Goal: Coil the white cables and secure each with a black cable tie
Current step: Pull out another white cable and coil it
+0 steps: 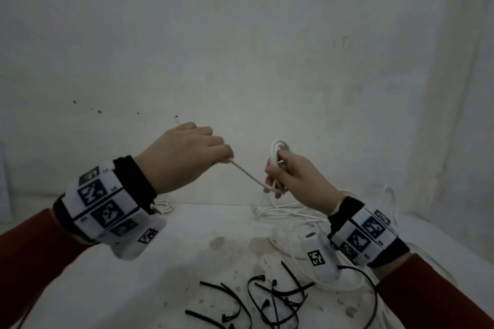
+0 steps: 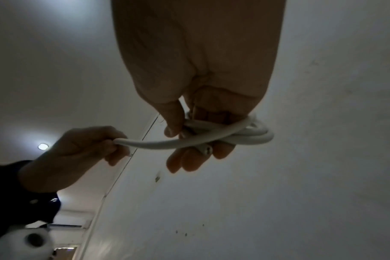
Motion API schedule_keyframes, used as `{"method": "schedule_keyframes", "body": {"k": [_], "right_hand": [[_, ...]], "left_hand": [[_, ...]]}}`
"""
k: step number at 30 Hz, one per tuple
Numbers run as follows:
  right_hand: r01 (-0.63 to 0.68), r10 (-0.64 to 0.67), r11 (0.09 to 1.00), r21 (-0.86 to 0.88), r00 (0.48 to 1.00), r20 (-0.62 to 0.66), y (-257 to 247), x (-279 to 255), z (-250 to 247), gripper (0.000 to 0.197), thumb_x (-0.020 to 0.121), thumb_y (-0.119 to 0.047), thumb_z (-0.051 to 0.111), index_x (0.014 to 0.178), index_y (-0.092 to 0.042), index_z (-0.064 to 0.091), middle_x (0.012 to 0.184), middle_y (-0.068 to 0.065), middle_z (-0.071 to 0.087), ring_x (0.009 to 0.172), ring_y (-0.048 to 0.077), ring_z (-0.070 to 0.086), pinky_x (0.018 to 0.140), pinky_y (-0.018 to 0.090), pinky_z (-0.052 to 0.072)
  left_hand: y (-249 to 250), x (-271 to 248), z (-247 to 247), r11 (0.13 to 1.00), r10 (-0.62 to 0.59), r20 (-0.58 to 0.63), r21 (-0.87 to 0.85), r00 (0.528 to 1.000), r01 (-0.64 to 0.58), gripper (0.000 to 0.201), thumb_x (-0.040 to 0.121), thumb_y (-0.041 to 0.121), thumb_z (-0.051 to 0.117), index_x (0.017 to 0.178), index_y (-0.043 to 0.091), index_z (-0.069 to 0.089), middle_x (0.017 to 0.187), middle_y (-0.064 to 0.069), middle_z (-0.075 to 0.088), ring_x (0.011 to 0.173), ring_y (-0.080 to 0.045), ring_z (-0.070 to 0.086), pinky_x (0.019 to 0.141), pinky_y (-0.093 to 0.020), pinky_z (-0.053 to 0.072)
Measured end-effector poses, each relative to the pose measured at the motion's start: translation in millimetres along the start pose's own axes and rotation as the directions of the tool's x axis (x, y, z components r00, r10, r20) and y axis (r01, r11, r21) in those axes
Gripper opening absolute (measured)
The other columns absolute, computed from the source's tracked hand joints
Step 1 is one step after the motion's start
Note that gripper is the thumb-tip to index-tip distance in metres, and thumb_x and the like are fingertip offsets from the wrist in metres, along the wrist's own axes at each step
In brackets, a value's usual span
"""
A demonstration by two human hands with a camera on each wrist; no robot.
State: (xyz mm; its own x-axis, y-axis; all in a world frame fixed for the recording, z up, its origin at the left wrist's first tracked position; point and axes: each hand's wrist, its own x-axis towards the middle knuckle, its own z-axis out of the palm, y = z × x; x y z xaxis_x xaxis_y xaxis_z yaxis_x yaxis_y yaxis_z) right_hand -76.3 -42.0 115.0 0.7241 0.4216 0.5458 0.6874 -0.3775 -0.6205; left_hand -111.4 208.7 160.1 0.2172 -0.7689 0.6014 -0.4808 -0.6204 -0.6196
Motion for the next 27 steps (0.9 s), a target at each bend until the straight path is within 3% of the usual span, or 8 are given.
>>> {"method": "schedule_keyframes", "body": {"k": [3,6,9,12,15,19,23,27], "right_hand": [[-0.008,0.0,0.998,0.069,0.993,0.119,-7,-9,2,0.028,0.101,-0.02,0.046,0.089,0.003,0.055,0.06,0.006,0.052,0.054,0.021,0.047,0.055,0.035,0.041],[-0.028,0.0,0.983,0.182,0.989,0.149,-18,-17,4,0.055,0.1,-0.043,0.034,0.087,0.001,0.063,0.061,0.008,0.036,0.053,0.016,0.033,0.054,0.028,0.029],[-0.033,0.011,0.951,0.306,0.997,0.073,-27,-22,5,0.062,0.096,-0.051,0.029,0.071,-0.005,0.063,0.049,0.0,0.03,0.045,0.013,0.023,0.047,0.022,0.024],[-0.033,0.056,0.884,0.466,0.998,-0.035,-35,-19,8,0.066,0.096,-0.056,0.029,0.062,-0.007,0.057,0.04,-0.005,0.027,0.04,0.013,0.019,0.047,0.027,0.018],[-0.003,0.125,0.83,0.557,0.976,-0.18,-43,-14,13,0.065,0.094,-0.055,0.027,0.058,-0.008,0.054,0.037,-0.004,0.027,0.039,0.014,0.019,0.048,0.032,0.014],[0.012,0.241,0.82,0.572,0.9,-0.364,-44,-7,24,0.067,0.102,-0.048,0.024,0.055,-0.008,0.051,0.038,-0.002,0.029,0.039,0.015,0.022,0.048,0.031,0.021],[0.057,0.335,0.751,0.658,0.826,-0.454,-37,-3,32,0.066,0.103,-0.046,0.025,0.053,-0.013,0.051,0.041,-0.004,0.034,0.043,0.012,0.028,0.047,0.024,0.023],[0.089,0.479,0.554,0.828,0.779,-0.404,-30,1,37,0.055,0.102,-0.046,0.031,0.062,-0.016,0.054,0.049,-0.005,0.047,0.049,0.01,0.038,0.056,0.025,0.03]], "left_hand": [[-7,3,1,0.994,-0.04,-0.036,-0.099,0.999,0.037,0.038,0.097,0.037,0.033,0.087,0.016,0.064,0.072,0.003,0.063,0.063,-0.023,0.056,0.052,-0.029,0.042],[-8,5,6,0.967,-0.111,-0.061,-0.237,0.992,0.093,0.048,0.097,0.044,0.028,0.092,0.014,0.065,0.073,0.005,0.06,0.063,-0.018,0.049,0.053,-0.031,0.045],[-7,10,13,0.888,-0.217,-0.015,-0.42,0.976,0.19,0.041,0.094,0.036,0.032,0.097,0.013,0.065,0.072,0.01,0.053,0.068,-0.01,0.045,0.062,-0.032,0.044],[7,14,24,0.764,-0.324,-0.029,-0.597,0.946,0.244,0.032,0.097,0.03,0.039,0.097,0.013,0.066,0.08,0.008,0.063,0.076,-0.004,0.054,0.073,-0.019,0.043],[29,17,37,0.513,-0.516,0.069,-0.774,0.854,0.372,0.022,0.097,0.028,0.042,0.096,0.025,0.063,0.08,0.021,0.063,0.077,0.006,0.056,0.072,-0.011,0.042],[58,27,48,0.03,-0.682,0.2,-0.953,0.704,0.301,0.028,0.101,0.014,0.038,0.101,0.018,0.065,0.086,0.011,0.071,0.087,-0.008,0.064,0.077,-0.021,0.051],[76,34,51,-0.214,-0.723,0.291,-0.957,0.626,0.197,0.035,0.102,0.023,0.033,0.095,0.01,0.065,0.074,-0.002,0.061,0.077,-0.014,0.061,0.075,-0.029,0.046],[87,39,50,-0.38,-0.699,0.378,-0.915,0.607,0.132,0.045,0.09,0.046,0.035,0.085,0.008,0.059,0.056,0.003,0.043,0.061,-0.014,0.054,0.065,-0.036,0.048]]}}
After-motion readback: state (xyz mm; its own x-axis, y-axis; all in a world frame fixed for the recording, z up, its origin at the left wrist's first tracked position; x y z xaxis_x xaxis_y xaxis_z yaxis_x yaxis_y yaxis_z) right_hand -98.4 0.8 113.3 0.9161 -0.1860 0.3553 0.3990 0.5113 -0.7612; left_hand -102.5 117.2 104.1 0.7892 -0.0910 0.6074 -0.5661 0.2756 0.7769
